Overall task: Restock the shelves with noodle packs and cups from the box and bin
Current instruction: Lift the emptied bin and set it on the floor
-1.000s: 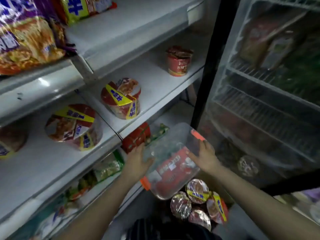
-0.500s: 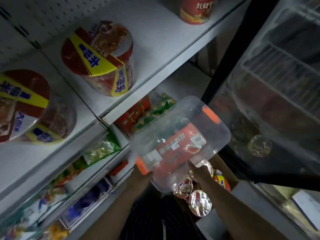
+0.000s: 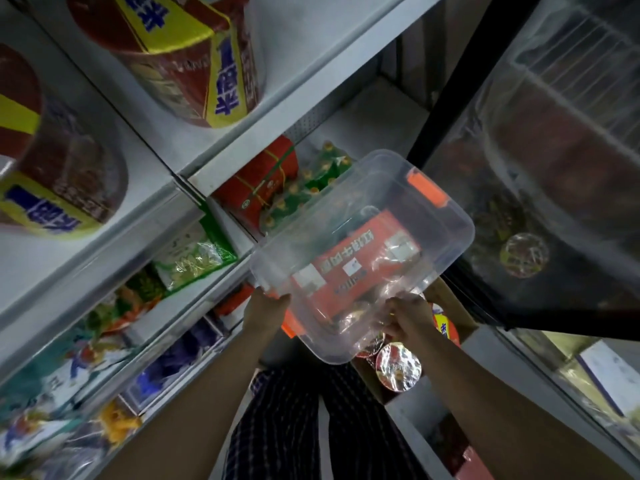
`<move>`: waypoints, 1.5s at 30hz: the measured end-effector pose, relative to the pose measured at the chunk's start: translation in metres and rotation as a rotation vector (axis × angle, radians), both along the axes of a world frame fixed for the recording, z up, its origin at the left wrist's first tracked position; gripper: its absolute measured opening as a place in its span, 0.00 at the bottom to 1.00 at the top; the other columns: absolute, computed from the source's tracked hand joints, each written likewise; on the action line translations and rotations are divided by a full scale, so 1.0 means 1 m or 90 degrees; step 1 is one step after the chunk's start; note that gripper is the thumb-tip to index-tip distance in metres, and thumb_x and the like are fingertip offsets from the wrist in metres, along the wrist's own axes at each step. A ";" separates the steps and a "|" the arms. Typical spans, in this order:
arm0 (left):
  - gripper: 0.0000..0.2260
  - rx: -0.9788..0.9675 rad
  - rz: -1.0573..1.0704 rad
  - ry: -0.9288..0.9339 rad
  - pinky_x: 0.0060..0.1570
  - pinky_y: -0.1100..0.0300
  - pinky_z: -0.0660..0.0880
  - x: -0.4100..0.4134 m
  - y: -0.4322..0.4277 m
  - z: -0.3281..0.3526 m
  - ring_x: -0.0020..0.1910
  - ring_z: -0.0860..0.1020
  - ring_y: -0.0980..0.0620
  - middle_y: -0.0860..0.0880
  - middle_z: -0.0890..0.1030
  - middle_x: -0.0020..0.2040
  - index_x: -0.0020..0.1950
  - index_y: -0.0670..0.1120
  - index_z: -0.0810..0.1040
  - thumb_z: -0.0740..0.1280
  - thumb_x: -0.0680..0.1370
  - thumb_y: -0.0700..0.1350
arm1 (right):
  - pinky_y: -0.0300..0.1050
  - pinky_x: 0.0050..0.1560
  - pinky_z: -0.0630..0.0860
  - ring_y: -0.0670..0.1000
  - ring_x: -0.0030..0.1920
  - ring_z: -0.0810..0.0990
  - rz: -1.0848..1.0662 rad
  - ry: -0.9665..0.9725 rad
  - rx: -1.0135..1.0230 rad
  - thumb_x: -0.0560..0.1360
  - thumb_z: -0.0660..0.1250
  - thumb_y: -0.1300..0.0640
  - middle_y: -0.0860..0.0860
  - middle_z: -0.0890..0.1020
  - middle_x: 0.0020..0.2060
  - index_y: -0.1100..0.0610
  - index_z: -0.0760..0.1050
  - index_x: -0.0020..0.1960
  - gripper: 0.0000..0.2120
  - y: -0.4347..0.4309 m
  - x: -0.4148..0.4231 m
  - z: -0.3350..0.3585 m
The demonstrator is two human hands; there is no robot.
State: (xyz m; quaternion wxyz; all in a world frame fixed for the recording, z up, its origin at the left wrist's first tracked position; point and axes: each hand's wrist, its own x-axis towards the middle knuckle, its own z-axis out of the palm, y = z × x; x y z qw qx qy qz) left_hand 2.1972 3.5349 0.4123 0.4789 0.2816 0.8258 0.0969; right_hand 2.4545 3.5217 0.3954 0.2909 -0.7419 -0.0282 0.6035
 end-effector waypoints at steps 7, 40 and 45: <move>0.27 0.023 0.063 -0.080 0.42 0.56 0.74 -0.023 -0.044 0.029 0.37 0.78 0.46 0.44 0.81 0.40 0.50 0.43 0.79 0.74 0.60 0.60 | 0.50 0.30 0.80 0.57 0.30 0.81 -0.017 0.009 0.041 0.75 0.65 0.72 0.63 0.81 0.39 0.58 0.73 0.53 0.12 -0.060 0.010 0.054; 0.07 0.036 1.036 -0.025 0.28 0.60 0.74 -0.199 -0.732 0.121 0.26 0.76 0.48 0.42 0.78 0.30 0.42 0.35 0.80 0.74 0.73 0.38 | 0.43 0.30 0.77 0.52 0.31 0.75 1.065 -0.012 0.043 0.78 0.66 0.64 0.56 0.76 0.35 0.61 0.74 0.51 0.03 -0.420 -0.405 0.106; 0.04 0.079 1.281 -0.018 0.20 0.65 0.69 -0.177 -0.772 0.115 0.27 0.74 0.48 0.40 0.78 0.35 0.43 0.34 0.80 0.71 0.73 0.35 | 0.44 0.30 0.78 0.52 0.30 0.75 1.257 0.003 0.049 0.78 0.64 0.66 0.56 0.77 0.35 0.56 0.72 0.43 0.07 -0.473 -0.486 0.107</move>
